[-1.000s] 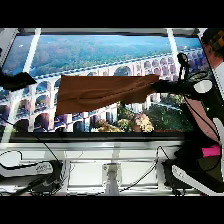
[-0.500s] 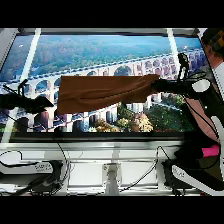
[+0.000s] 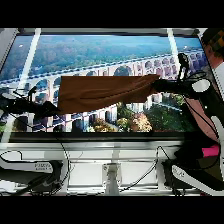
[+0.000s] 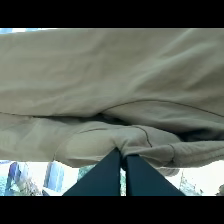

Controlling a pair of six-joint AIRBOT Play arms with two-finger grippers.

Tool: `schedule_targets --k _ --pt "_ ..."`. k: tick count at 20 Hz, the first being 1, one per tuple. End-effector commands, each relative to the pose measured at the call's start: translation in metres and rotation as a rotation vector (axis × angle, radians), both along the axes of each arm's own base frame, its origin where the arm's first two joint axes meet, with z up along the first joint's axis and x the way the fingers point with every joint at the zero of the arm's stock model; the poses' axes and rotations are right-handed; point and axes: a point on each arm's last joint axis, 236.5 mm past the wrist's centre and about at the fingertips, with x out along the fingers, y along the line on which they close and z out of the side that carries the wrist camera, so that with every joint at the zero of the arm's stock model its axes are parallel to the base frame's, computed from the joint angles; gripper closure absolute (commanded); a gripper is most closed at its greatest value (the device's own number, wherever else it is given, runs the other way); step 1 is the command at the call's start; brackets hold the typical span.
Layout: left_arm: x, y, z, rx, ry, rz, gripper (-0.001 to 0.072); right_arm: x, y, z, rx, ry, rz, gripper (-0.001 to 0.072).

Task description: Fold the clothes and pants, and hang the long-sleeved shirts on hangers.

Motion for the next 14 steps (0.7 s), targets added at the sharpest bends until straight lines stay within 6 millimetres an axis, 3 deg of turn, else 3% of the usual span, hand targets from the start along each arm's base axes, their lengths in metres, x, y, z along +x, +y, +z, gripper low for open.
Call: schedule_targets --k 1,2,4,5,8,11,14 --pt "0.006 -0.006 -0.005 -0.034 -0.016 0.014 0.0245 0.000 0.000 0.000 0.001 0.001 0.001 0.0697" --pt "0.007 -0.008 -0.006 -0.047 -0.014 0.022 0.0326 0.000 0.000 0.000 0.001 0.001 0.001 0.0696" --pt "0.008 -0.011 -0.007 -0.060 -0.021 0.012 0.0640 0.000 0.001 0.000 0.002 0.001 0.001 0.0696" --pt "0.011 -0.014 -0.006 -0.071 -0.043 0.001 0.0688 0.000 0.001 0.001 0.003 -0.001 0.001 0.0696" --pt "0.039 -0.036 0.024 -0.220 -0.137 0.074 0.0689 -0.004 0.005 0.005 0.021 0.013 0.012 0.0696" --pt "0.079 -0.059 0.109 -0.527 -0.355 0.128 0.0689 -0.015 0.017 0.018 0.037 0.049 0.082 0.0696" --pt "0.121 -0.041 0.200 -0.762 -0.612 0.245 0.0690 -0.014 0.015 0.035 0.012 0.035 0.105 0.0696"
